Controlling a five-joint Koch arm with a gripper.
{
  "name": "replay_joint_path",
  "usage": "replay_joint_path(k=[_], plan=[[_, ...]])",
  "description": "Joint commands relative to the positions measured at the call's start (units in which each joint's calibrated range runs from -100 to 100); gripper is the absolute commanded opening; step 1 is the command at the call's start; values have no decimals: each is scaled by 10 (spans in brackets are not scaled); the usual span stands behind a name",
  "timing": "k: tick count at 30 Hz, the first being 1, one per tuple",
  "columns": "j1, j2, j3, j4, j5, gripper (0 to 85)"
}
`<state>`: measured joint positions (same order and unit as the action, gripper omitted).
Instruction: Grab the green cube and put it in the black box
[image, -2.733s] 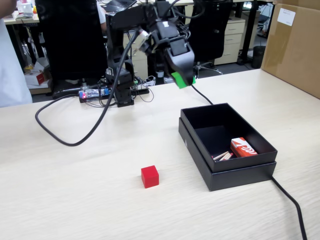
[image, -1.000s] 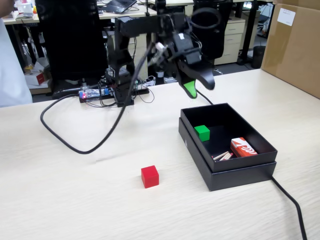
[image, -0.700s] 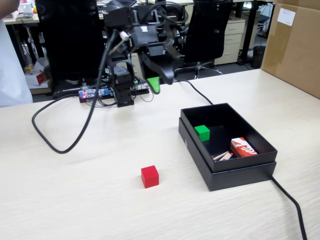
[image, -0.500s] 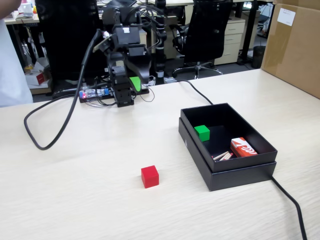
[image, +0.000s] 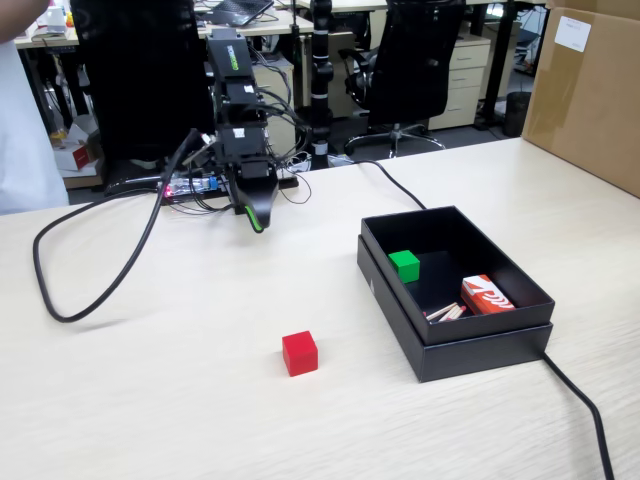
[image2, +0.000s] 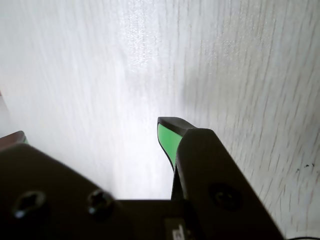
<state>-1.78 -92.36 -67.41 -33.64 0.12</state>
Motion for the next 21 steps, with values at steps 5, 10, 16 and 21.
replay_joint_path(k=[5,10,16,21], plan=[[-3,-24,-108,186,-9,519],[0,-25,-194,277,-14,508],[-2,-30,-288,375,-33,480],[-1,-36,-291,376,-32,480]])
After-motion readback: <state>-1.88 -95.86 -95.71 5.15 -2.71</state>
